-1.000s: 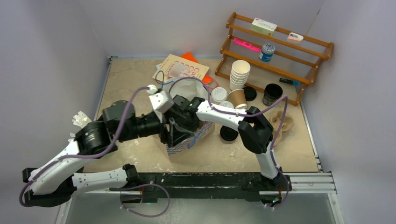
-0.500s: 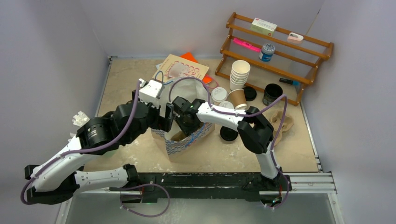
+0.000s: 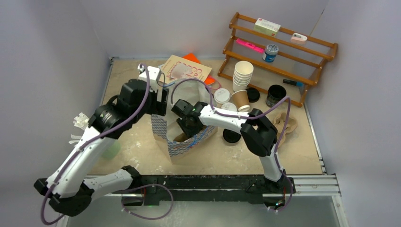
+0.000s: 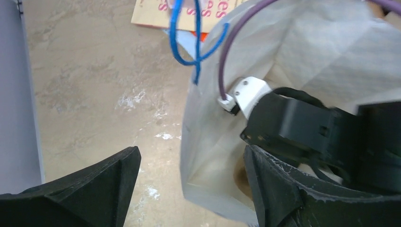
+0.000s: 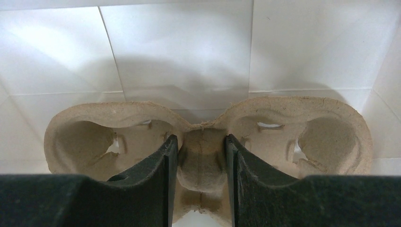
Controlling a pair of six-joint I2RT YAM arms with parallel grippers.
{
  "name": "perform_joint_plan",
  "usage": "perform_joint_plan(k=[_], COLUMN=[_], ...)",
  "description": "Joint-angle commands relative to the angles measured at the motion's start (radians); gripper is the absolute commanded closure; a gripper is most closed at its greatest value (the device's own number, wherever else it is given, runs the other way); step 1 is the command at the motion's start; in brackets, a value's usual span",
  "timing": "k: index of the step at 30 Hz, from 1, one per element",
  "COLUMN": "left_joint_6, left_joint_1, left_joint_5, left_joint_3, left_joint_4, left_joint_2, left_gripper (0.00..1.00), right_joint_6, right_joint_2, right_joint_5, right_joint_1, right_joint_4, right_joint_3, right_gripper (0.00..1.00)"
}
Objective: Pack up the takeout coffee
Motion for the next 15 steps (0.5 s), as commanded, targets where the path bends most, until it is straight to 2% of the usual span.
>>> perform_joint_plan(k=[1, 6, 10, 15], left_joint_6=[0.104, 0.106, 0.108, 0.133], left_joint_1=[0.171, 0.25, 0.28, 0.285], left_joint_5=[0.283, 0.41, 0.402, 0.361], left_joint_3=[0.04, 0.016, -0.029, -0.074], left_joint_4=[0.045, 0.095, 0.134, 0.184], left_joint_2=[0.071, 0.136, 0.155, 0.151], left_gripper=[0.18, 0.36, 0.5, 0.79], right_joint_6=[0.015, 0.014, 0.017, 0.032], right_joint_2=[0.046, 0.036, 0.02, 0.013], right_joint_5=[0.013, 0.019, 0.037, 0.038], right_joint_1=[0.013, 0.021, 0.034, 0.046], right_joint_4=[0.015, 0.008, 0.006, 0.027], right_joint_3=[-0.055, -0.053, -0.057, -0.091], right_gripper=[0.71, 0.72, 0.71, 0.71])
